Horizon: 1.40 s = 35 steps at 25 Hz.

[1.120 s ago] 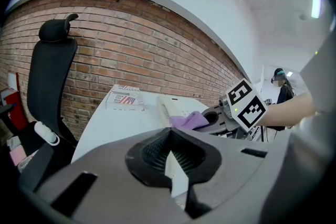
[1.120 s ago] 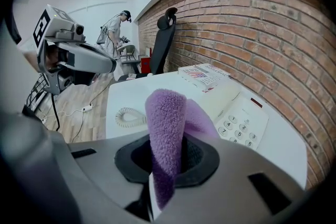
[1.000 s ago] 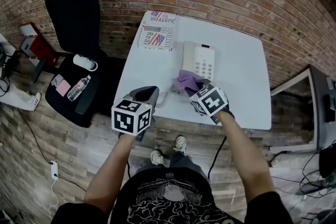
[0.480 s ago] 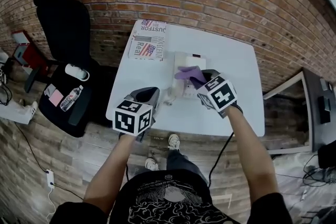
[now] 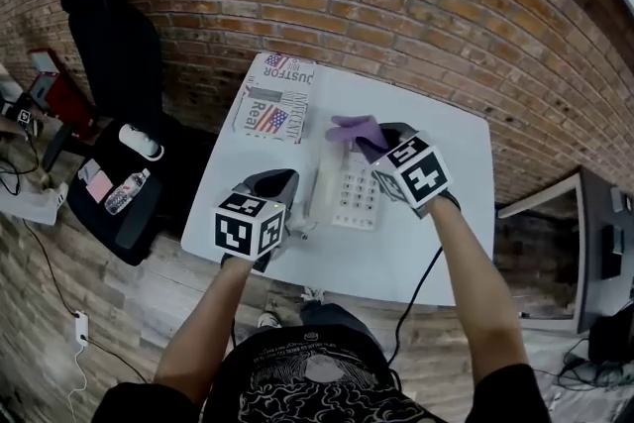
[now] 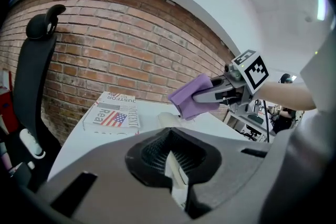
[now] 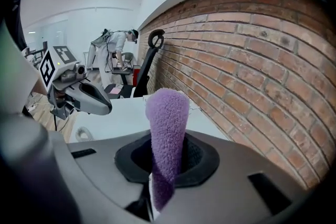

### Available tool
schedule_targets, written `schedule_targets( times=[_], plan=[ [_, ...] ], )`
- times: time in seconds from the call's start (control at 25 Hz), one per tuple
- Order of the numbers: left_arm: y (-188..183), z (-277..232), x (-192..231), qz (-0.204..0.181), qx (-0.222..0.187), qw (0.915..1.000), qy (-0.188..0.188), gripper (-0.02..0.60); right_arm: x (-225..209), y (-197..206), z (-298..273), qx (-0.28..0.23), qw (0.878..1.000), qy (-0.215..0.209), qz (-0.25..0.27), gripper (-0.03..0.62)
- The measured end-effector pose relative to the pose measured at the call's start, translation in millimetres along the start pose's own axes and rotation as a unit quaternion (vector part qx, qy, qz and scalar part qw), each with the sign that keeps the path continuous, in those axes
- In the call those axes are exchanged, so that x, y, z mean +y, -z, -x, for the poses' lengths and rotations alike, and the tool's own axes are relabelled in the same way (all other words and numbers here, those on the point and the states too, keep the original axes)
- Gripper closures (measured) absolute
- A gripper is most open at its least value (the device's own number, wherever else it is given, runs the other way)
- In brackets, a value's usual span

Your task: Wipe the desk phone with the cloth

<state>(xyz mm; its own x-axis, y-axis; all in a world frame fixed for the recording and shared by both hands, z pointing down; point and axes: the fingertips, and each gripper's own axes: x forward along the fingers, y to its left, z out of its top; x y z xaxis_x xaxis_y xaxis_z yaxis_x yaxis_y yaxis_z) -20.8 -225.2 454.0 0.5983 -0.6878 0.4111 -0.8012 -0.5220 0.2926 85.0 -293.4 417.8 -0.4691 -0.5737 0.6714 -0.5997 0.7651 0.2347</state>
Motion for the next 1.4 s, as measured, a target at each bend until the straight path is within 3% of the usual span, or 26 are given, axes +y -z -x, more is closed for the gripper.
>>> schedule_targets(
  times=[0.32,0.56,0.8,1.08,1.4],
  plan=[
    [-6,-29,17,0.010,0.013,0.9993,-0.033,0.575,-41,-23,-48,-0.020,0.999,-0.040,0.008,0.548],
    [-2,-33,30,0.020,0.023,0.9976,-0.062,0.575,-42,-29,-96,-0.015,0.994,-0.104,0.004,0.548],
    [0,-34,40,0.037,0.019,0.9949,-0.091,0.575,-29,-21,-129,0.009,0.984,-0.181,-0.002,0.548],
    [3,-35,48,0.050,0.017,0.9920,-0.115,0.575,-7,-7,-140,0.032,0.962,-0.269,-0.026,0.548],
    [2,-40,45,0.044,0.022,0.9922,-0.115,0.575,-13,3,-135,0.040,0.951,-0.295,-0.080,0.549]
  ],
)
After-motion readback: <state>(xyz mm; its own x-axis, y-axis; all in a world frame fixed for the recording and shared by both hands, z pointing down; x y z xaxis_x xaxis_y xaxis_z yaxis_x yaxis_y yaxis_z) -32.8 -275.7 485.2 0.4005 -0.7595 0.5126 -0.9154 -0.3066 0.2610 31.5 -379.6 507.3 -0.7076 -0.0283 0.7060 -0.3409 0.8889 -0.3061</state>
